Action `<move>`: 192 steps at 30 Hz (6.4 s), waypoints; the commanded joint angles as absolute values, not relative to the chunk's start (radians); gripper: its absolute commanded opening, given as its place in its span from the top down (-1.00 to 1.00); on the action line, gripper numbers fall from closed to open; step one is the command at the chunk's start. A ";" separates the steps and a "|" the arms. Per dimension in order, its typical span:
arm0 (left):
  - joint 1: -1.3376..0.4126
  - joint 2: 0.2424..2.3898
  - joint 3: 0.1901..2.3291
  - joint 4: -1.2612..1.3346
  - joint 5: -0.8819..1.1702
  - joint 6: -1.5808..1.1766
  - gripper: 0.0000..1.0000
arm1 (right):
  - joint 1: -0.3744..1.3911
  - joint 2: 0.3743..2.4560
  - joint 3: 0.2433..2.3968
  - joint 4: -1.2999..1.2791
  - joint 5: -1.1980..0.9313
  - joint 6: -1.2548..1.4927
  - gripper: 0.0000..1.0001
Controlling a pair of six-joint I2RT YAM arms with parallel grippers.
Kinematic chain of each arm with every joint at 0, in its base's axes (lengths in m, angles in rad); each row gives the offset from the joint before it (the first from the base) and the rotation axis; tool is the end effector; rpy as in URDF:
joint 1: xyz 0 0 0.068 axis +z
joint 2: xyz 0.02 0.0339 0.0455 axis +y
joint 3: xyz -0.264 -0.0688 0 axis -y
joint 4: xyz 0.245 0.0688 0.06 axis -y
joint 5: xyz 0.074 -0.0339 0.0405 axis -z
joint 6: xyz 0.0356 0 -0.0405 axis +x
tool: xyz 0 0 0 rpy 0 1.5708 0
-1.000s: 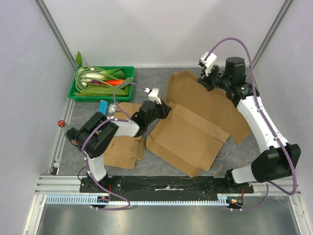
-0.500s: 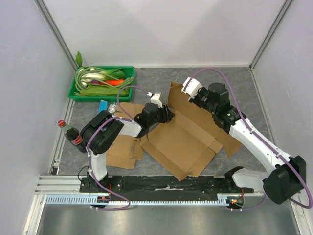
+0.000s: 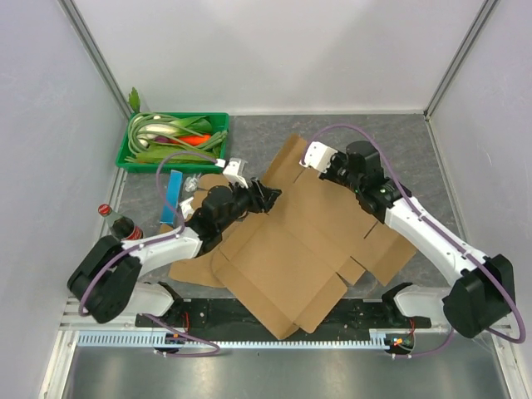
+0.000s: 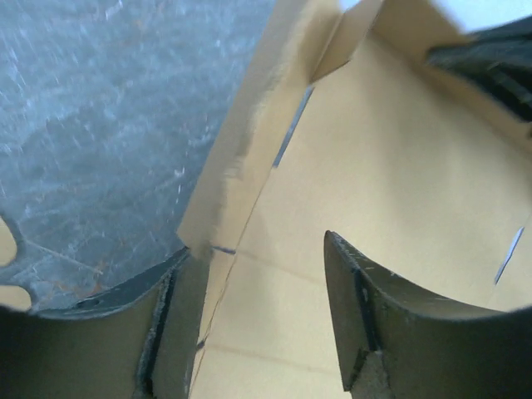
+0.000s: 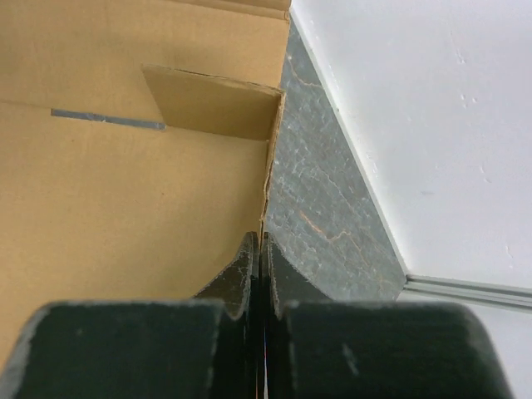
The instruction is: Fold the paper box
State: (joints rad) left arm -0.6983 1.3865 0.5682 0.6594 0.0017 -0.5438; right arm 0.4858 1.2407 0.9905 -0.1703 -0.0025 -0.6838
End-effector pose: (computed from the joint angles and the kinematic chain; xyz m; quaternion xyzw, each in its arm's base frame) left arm 0.2229 -0.1872 0.2178 0.0593 0.7587 -0.3780 0.5272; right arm 0.2535 0.1339 0.3160 -0.4638 0.6993 -0.0527 0.5414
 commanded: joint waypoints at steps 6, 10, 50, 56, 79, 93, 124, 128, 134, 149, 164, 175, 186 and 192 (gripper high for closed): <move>-0.672 1.273 0.635 0.545 -0.075 -0.523 -0.40 | 0.413 1.307 1.149 -0.268 -0.066 -0.770 1.00; -0.647 1.272 0.644 0.577 -0.008 -0.537 -0.28 | 0.365 1.322 1.204 -0.307 -0.124 -0.784 1.00; -0.673 1.763 1.181 0.629 0.155 -0.112 0.49 | 0.347 1.355 1.198 -0.316 -0.235 -0.827 1.00; -0.643 1.680 1.186 0.424 0.097 -0.263 -0.12 | 0.342 1.354 1.193 -0.311 -0.226 -0.822 1.00; -0.658 1.899 0.955 0.310 -0.071 -0.790 0.96 | 0.247 1.321 1.157 -0.233 -0.431 -0.724 1.00; -0.644 1.945 1.002 0.262 -0.022 -0.692 0.96 | 0.179 1.390 1.183 -0.297 -0.580 -0.712 1.00; -0.603 1.876 1.095 0.594 0.061 -0.327 -0.34 | 0.178 1.378 1.203 -0.319 -0.549 -0.715 1.00; -0.603 1.919 1.169 0.540 0.084 -0.324 -0.05 | 0.181 1.373 1.201 -0.318 -0.549 -0.710 1.00; -0.604 1.902 1.249 0.371 0.092 -0.422 0.91 | 0.196 1.359 1.170 -0.293 -0.505 -0.715 1.00; -0.638 1.827 1.295 0.229 0.026 -0.557 0.96 | 0.284 1.283 1.062 -0.097 -0.382 -0.649 1.00; -0.618 1.796 1.353 0.196 0.038 -0.503 0.96 | 0.439 1.344 0.949 0.322 -0.018 -0.793 1.00; -0.609 1.704 1.123 0.429 0.095 -0.532 0.96 | 0.546 1.295 0.821 0.446 0.063 -0.828 1.00; -0.627 1.664 0.828 0.712 0.087 -0.451 0.96 | 0.693 1.252 0.652 0.371 0.080 -1.000 1.00; -0.637 1.625 0.787 0.712 0.133 -0.448 0.92 | 0.687 1.224 0.586 0.472 0.052 -0.938 1.00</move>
